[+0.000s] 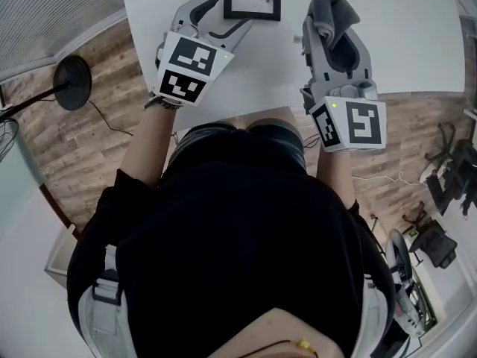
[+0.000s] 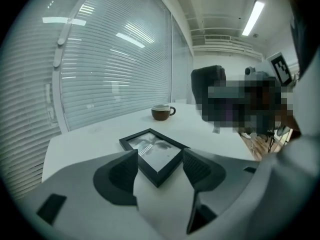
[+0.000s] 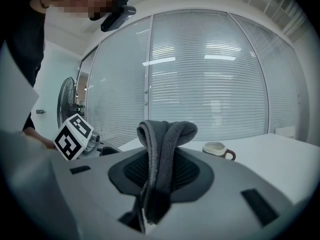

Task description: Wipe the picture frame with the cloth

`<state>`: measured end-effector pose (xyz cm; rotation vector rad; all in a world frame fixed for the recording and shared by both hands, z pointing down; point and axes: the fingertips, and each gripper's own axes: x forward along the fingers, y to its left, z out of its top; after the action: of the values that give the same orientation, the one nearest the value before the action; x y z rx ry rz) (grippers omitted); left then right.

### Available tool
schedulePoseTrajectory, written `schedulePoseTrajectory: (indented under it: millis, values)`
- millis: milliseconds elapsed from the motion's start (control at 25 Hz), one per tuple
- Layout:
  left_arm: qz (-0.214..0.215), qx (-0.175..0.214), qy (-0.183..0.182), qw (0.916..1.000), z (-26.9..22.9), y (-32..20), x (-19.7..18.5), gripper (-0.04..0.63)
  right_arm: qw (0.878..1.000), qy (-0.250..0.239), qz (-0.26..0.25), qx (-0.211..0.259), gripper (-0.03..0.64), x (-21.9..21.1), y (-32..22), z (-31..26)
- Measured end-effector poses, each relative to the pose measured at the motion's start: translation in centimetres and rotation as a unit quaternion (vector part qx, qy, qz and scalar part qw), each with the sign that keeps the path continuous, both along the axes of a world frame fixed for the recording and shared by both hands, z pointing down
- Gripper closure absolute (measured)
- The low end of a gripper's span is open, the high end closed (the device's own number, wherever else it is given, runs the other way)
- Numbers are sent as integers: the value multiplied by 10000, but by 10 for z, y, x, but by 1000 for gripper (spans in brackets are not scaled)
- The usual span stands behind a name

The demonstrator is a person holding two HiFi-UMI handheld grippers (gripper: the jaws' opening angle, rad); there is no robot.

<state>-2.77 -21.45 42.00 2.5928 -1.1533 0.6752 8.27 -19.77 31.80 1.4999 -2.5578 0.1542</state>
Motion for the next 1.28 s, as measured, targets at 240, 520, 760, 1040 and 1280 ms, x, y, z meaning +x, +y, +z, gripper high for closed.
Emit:
schedulePoseTrajectory:
  millis: [240, 520, 760, 1040, 1280]
  values:
    - [35, -140, -182, 9997, 9, -10, 7, 308, 10000, -1, 57, -57, 515, 5, 0, 3]
    - [-101, -347, -413, 9985, 22, -13, 4, 307, 9999, -47, 86, -55, 515, 8, 2, 4]
    - [-251, -545, -267, 9978, 32, -17, 1, 305, 9999, -109, 65, -84, 515, 7, 1, 9]
    - [-316, -454, -302, 9980, 34, -17, -4, 305, 9999, -162, -36, -40, 515, 7, -3, 7]
    - [-461, -137, -521, 9975, 29, -17, 4, 367, 9986, -178, -487, -97, 515, 18, -21, 1]
